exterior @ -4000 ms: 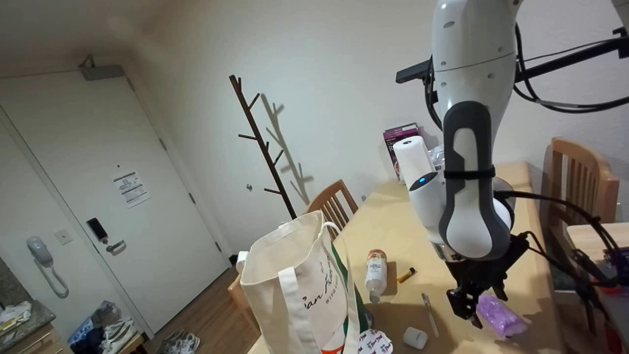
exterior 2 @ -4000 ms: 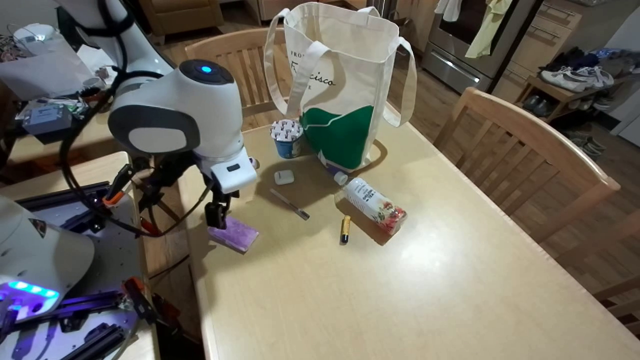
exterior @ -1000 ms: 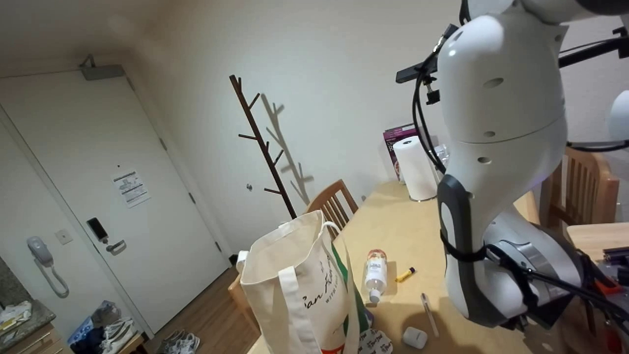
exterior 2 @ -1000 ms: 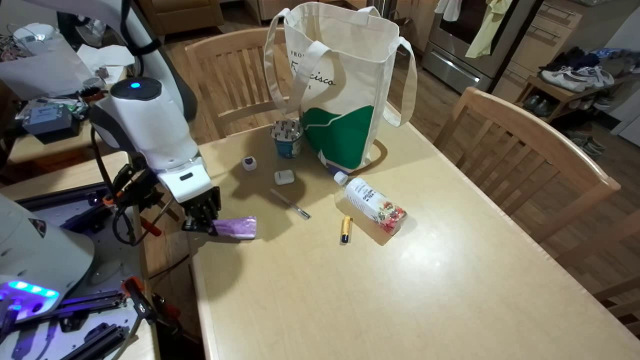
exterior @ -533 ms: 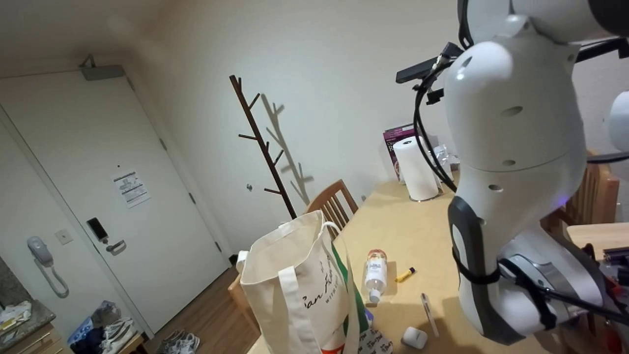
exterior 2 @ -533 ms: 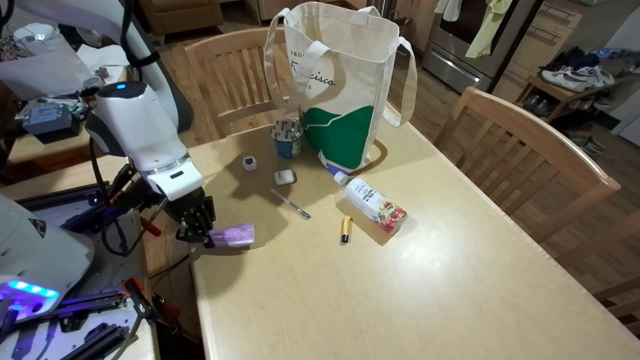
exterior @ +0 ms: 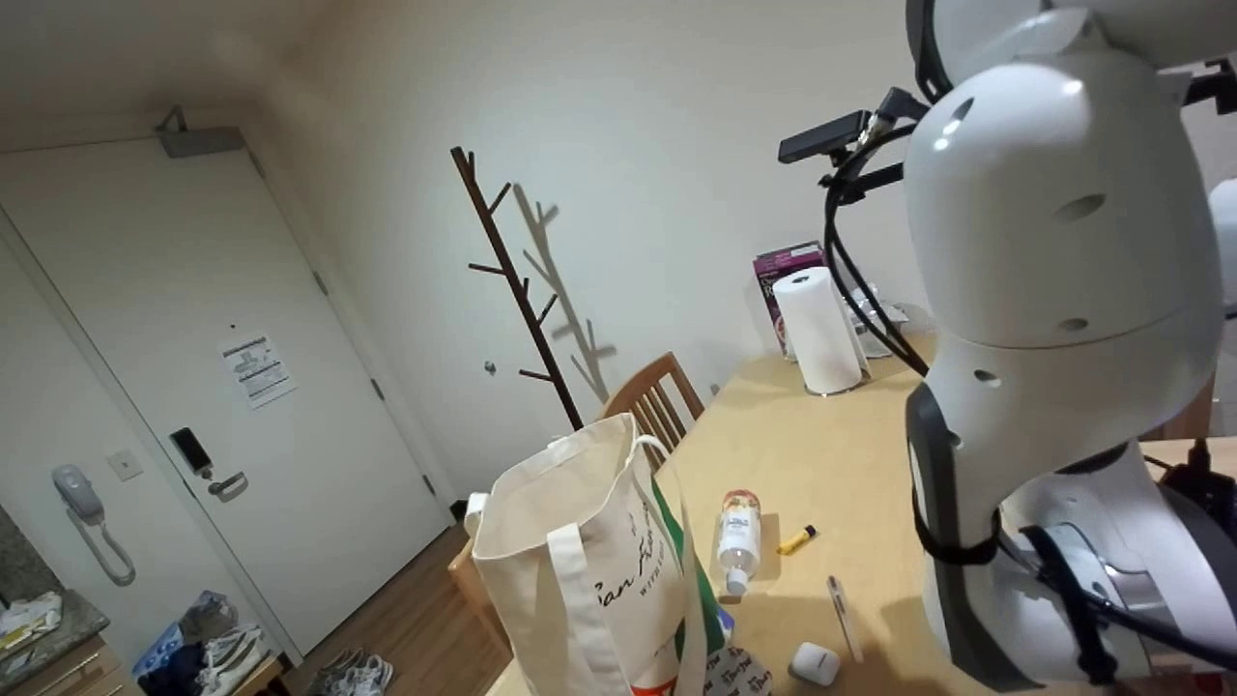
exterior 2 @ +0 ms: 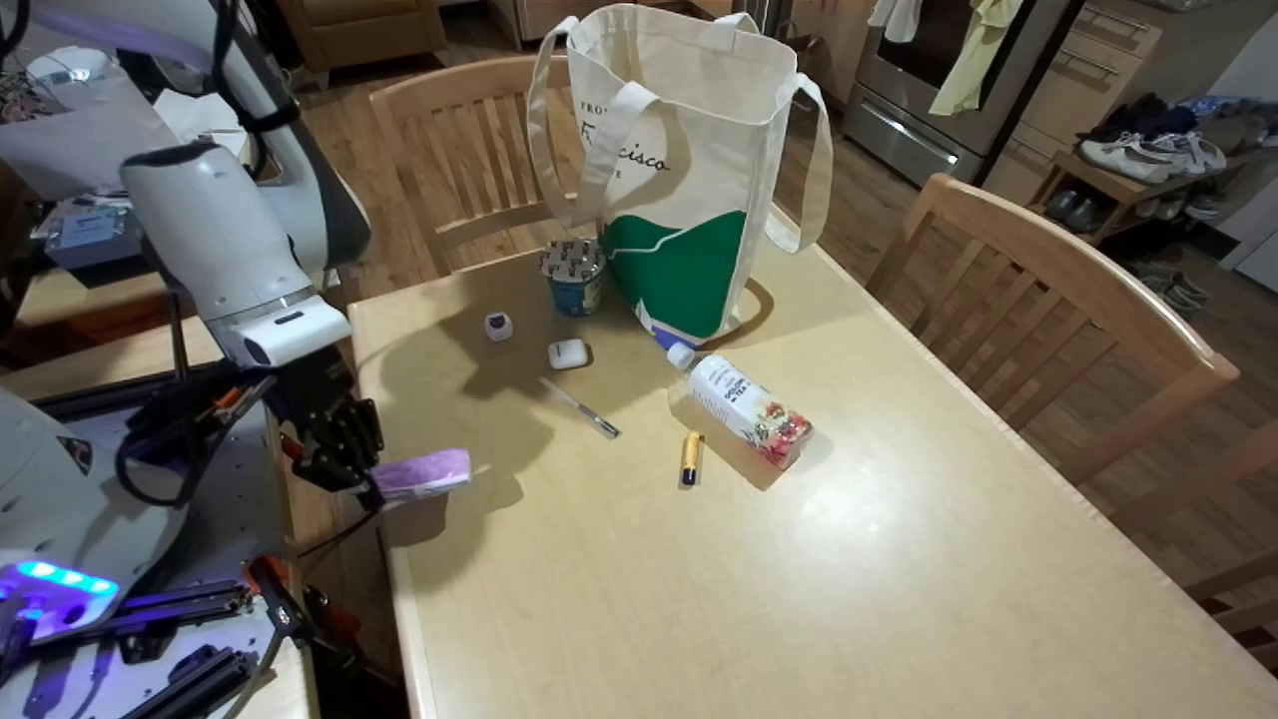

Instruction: Put the purple packet in the bag

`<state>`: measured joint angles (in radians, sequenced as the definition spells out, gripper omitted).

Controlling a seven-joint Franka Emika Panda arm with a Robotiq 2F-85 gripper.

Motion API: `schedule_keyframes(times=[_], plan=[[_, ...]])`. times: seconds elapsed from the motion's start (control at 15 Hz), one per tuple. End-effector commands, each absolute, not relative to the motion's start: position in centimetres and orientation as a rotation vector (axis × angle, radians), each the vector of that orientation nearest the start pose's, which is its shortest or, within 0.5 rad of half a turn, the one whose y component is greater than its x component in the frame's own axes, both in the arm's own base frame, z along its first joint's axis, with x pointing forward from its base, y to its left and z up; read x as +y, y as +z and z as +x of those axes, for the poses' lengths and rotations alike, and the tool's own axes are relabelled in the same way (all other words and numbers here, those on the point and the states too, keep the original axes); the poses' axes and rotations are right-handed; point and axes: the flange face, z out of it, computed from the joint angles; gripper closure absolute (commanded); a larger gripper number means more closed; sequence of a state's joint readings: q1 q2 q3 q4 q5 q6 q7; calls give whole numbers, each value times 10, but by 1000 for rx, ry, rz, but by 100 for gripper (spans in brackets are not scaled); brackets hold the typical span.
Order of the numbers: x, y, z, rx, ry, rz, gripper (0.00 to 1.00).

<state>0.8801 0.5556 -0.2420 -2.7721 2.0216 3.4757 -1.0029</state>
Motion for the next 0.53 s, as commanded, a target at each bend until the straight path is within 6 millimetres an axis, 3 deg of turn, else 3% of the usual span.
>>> schedule_keyframes(times=[0.0, 0.2, 0.27, 0.33, 0.4, 0.47], plan=[[13, 125, 229, -429, 156, 2583, 89], [17, 128, 230, -411, 171, 2588, 89], [17, 128, 230, -411, 171, 2588, 97], [17, 127, 240, -375, 197, 2598, 97], [17, 138, 264, -314, 314, 2555, 97], [3, 143, 277, -264, 333, 2518, 97]])
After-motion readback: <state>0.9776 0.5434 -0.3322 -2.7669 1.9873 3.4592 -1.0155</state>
